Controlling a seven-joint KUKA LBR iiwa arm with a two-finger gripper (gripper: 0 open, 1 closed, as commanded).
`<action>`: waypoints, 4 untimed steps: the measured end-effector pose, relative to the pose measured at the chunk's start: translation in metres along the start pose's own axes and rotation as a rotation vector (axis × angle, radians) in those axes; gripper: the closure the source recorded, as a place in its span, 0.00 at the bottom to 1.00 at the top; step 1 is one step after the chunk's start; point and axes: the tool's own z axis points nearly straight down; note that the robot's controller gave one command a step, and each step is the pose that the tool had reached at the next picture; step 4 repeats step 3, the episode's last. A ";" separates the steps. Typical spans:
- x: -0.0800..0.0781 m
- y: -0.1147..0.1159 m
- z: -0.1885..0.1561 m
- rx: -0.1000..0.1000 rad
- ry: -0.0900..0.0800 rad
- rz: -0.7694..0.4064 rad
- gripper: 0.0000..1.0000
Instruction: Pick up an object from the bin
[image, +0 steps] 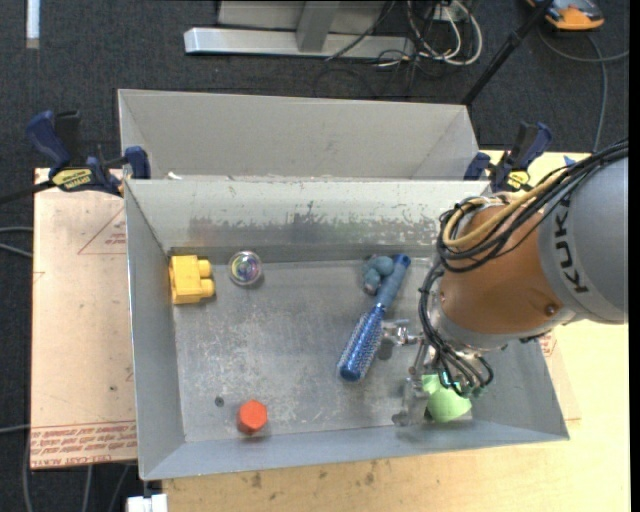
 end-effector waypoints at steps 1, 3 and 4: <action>-0.044 -0.133 0.008 0.005 -0.012 -0.056 0.00; -0.051 -0.125 -0.137 0.004 -0.020 -0.069 1.00; -0.051 -0.125 -0.137 0.004 -0.020 -0.069 1.00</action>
Offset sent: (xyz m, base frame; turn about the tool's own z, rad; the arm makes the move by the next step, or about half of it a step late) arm 0.0431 -0.1282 -0.0085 -0.0640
